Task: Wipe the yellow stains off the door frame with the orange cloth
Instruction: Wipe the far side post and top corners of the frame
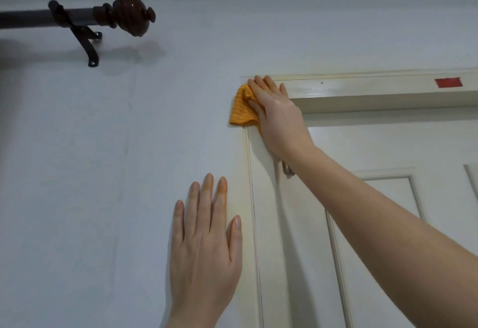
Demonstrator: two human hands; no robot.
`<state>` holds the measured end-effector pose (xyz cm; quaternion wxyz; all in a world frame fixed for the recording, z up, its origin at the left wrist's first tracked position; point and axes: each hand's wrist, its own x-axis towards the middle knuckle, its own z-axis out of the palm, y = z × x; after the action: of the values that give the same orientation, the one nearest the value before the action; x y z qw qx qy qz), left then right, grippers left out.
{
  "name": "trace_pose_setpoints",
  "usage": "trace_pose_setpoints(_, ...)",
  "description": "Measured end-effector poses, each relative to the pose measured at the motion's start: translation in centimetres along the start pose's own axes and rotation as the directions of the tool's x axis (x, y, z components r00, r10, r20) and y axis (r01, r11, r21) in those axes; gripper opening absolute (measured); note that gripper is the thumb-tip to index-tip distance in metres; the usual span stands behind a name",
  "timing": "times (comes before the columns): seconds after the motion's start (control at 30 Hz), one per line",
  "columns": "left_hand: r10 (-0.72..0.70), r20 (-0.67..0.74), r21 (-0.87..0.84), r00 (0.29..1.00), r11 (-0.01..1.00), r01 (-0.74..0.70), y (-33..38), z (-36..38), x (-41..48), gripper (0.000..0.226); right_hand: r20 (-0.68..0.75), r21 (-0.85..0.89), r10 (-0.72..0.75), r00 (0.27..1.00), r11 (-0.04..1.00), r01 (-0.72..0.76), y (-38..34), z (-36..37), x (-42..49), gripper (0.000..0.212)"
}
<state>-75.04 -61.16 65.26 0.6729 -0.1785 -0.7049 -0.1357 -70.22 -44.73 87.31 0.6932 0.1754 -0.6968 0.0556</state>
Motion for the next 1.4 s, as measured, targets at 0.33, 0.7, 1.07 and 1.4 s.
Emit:
trace_pose_setpoints(0.33,0.045,0.006,-0.050,0.999,0.998,-0.044,2.8,0.1,1.4,0.065,-0.044,-0.137,0.036,0.998,0.990,-0.041,9.0,-6.9,-2.0,0.044)
trace_pose_setpoints(0.7,0.124,0.006,-0.101,0.992,0.987,-0.122,12.7,1.6,3.0,0.066,-0.047,-0.223,-0.036,0.998,0.974,0.024,16.2,-11.2,-3.1,0.043)
trace_pose_setpoints(1.07,0.077,0.024,-0.223,0.997,0.972,-0.070,26.1,6.1,4.6,0.065,0.059,-0.308,-0.171,0.984,0.934,0.180,26.2,-18.2,-4.2,0.045)
trace_pose_setpoints(1.4,0.002,0.113,-0.201,0.994,0.979,0.020,35.8,10.3,4.6,0.066,0.106,-0.326,-0.261,0.959,0.902,0.282,33.9,-23.8,-5.1,0.045)
